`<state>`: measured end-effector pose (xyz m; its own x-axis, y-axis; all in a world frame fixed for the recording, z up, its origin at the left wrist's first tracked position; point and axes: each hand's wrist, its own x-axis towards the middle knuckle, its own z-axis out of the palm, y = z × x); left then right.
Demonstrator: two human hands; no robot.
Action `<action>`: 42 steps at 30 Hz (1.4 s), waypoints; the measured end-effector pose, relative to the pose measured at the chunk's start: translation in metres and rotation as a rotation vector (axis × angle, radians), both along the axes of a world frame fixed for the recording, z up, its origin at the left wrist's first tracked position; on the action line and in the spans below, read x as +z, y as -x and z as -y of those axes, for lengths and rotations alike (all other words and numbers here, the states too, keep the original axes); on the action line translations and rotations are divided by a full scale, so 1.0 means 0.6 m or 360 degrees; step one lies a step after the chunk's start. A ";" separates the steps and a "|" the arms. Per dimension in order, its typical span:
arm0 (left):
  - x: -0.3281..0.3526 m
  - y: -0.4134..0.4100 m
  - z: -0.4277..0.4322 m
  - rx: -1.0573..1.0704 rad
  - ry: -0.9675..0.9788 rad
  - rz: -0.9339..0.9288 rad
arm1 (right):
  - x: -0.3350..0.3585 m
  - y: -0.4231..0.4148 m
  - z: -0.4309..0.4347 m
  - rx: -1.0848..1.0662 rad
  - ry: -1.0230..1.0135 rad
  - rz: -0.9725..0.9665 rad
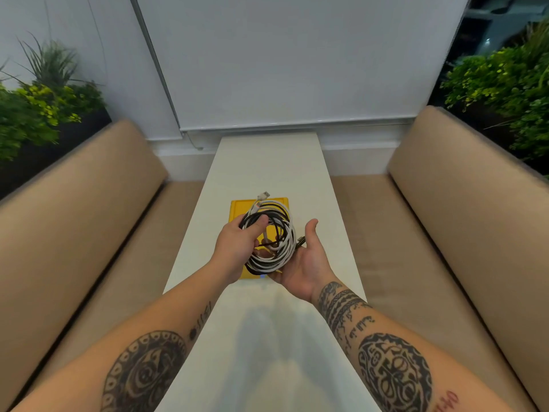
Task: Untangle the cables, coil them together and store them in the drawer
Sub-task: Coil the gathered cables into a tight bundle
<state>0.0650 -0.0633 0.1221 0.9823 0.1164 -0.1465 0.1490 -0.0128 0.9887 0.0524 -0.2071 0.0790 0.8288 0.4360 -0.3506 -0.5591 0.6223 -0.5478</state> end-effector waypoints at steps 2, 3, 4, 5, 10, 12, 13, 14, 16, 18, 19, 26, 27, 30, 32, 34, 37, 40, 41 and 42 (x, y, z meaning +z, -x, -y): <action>-0.003 0.000 -0.001 -0.0007 -0.0020 -0.0008 | 0.000 0.001 -0.001 0.0024 0.0024 0.0075; -0.004 0.000 0.000 -0.0008 -0.0035 -0.0027 | 0.000 0.003 -0.004 0.0015 0.0054 0.0112; -0.004 0.000 -0.002 -0.0008 -0.0050 -0.0049 | -0.001 0.005 -0.005 0.0004 0.0091 0.0148; -0.005 -0.001 -0.003 -0.0002 -0.0059 -0.0061 | -0.002 0.007 -0.005 -0.0005 0.0123 0.0168; -0.015 -0.004 -0.009 -0.0026 -0.0103 -0.0016 | -0.005 0.010 -0.011 -0.0007 0.0411 0.0307; -0.018 -0.003 -0.008 -0.0051 -0.0099 -0.0041 | -0.001 0.010 -0.012 -0.0053 0.0449 0.0293; -0.020 -0.004 -0.008 -0.0065 -0.0067 -0.0076 | -0.001 0.010 -0.010 -0.0038 0.0411 0.0300; -0.021 -0.004 -0.008 -0.0080 -0.0025 -0.0114 | -0.001 0.010 -0.006 -0.0001 0.0367 0.0308; -0.027 -0.004 -0.009 -0.0099 0.0005 -0.0169 | -0.003 0.012 0.003 0.0086 0.0328 0.0313; -0.036 -0.002 -0.012 -0.0086 -0.0003 -0.0193 | -0.010 0.014 0.008 0.0145 0.0296 0.0315; -0.039 -0.001 -0.013 -0.0063 0.0004 -0.0207 | -0.013 0.015 0.009 0.0166 0.0280 0.0319; -0.079 0.006 -0.028 -0.0066 -0.0047 -0.0383 | -0.038 0.017 -0.020 0.0024 0.0774 0.0240; -0.085 0.009 -0.031 -0.0101 -0.0069 -0.0394 | -0.044 0.018 -0.023 0.0002 0.0810 0.0223; -0.099 0.018 -0.039 -0.0228 -0.0125 -0.0409 | -0.058 0.025 -0.021 0.0066 0.0887 0.0293; -0.107 0.023 -0.045 -0.0329 -0.0147 -0.0395 | -0.066 0.033 -0.020 0.0078 0.0879 0.0309; -0.114 0.025 -0.048 -0.0358 -0.0158 -0.0397 | -0.075 0.040 -0.024 0.0022 0.0879 0.0315; -0.123 0.022 -0.053 -0.0371 -0.0249 -0.0417 | -0.082 0.044 -0.031 -0.0028 0.0868 0.0315; -0.128 0.024 -0.057 -0.0383 -0.0376 -0.0402 | -0.082 0.045 -0.030 -0.0015 0.0844 0.0322; -0.129 0.024 -0.055 -0.0351 -0.0386 -0.0390 | -0.082 0.046 -0.030 -0.0021 0.0836 0.0307; -0.127 0.026 -0.051 -0.0306 -0.0359 -0.0397 | -0.082 0.046 -0.030 -0.0021 0.0839 0.0286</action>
